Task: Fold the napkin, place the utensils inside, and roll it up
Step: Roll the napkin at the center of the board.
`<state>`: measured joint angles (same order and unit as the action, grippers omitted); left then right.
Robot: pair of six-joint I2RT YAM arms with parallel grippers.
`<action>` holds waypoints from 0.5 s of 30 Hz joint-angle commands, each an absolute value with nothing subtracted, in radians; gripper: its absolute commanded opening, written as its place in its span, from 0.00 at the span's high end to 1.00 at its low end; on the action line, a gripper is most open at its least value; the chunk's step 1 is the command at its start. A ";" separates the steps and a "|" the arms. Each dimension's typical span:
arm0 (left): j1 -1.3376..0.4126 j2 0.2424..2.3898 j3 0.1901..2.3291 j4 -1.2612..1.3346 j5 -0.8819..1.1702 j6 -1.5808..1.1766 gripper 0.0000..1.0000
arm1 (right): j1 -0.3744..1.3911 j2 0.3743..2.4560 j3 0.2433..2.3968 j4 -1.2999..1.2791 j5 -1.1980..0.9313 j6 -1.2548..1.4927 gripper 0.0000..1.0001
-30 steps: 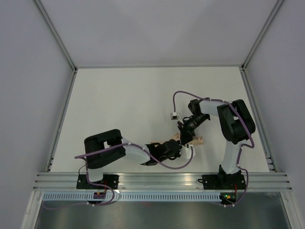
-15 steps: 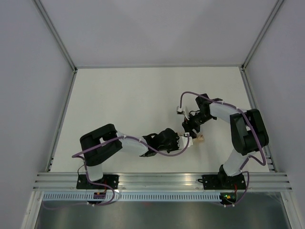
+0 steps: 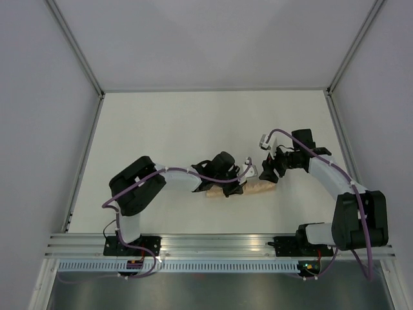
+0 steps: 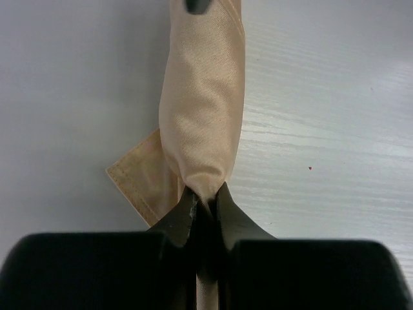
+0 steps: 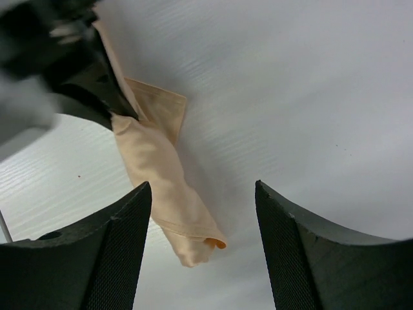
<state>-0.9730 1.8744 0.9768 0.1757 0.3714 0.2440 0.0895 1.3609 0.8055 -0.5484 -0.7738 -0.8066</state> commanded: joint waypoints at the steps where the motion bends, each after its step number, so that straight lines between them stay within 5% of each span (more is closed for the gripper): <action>1: -0.924 1.973 1.028 -0.050 0.570 0.170 0.98 | 0.091 1.270 0.766 -0.498 -0.860 -0.827 0.29; 15: -0.804 2.158 1.250 -0.273 0.916 0.129 0.96 | 0.380 0.999 0.483 -0.264 -0.536 -0.854 0.24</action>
